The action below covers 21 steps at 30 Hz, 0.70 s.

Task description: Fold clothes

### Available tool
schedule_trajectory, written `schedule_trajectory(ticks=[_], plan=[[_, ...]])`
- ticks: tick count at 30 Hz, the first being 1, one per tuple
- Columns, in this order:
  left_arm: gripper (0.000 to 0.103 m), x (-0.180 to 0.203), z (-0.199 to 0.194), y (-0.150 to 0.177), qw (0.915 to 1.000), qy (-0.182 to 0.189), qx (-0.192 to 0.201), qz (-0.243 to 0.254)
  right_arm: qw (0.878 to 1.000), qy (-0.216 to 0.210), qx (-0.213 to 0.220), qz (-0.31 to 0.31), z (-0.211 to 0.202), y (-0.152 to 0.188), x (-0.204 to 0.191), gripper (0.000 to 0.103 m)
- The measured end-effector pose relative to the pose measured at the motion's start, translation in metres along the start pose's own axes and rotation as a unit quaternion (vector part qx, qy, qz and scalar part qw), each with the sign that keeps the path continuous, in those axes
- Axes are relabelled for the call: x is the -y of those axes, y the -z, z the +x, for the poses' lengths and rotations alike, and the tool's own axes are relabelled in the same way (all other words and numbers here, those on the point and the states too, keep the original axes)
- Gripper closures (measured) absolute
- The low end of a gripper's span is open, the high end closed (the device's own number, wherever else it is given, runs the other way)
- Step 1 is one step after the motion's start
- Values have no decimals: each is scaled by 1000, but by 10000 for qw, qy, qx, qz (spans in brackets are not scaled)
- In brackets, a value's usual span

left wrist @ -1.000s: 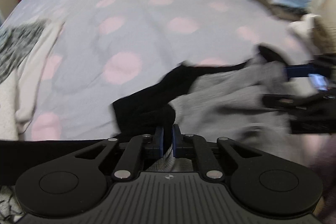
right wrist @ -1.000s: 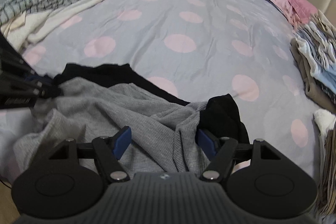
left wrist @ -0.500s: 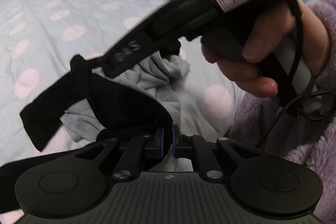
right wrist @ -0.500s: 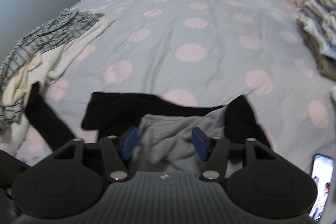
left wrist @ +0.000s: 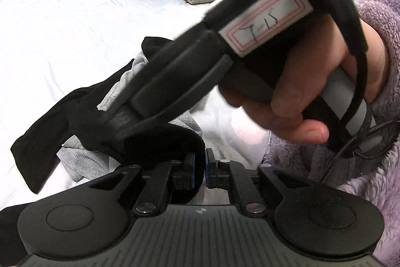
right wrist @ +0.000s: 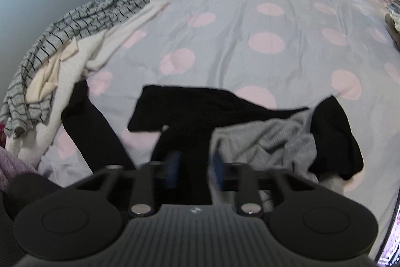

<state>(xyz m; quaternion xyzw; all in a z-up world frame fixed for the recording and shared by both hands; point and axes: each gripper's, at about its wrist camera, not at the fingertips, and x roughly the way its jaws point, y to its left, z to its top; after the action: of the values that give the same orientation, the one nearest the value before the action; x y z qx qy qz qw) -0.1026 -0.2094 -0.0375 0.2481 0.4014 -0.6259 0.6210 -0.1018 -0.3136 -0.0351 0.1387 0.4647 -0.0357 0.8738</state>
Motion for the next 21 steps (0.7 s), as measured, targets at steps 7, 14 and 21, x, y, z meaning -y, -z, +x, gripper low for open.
schedule_trajectory(ticks=[7, 14, 21], plan=[[98, 7, 3, -2, 9999, -53, -26, 100, 9993, -40, 187, 329, -16, -1, 15, 79], [98, 10, 2, -3, 9998, -100, -7, 164, 9991, -343, 214, -123, -17, 1, -8, 52], [97, 13, -3, -7, 9997, -187, 24, 177, 9995, -5, -5, -321, -2, 10, -6, 90]])
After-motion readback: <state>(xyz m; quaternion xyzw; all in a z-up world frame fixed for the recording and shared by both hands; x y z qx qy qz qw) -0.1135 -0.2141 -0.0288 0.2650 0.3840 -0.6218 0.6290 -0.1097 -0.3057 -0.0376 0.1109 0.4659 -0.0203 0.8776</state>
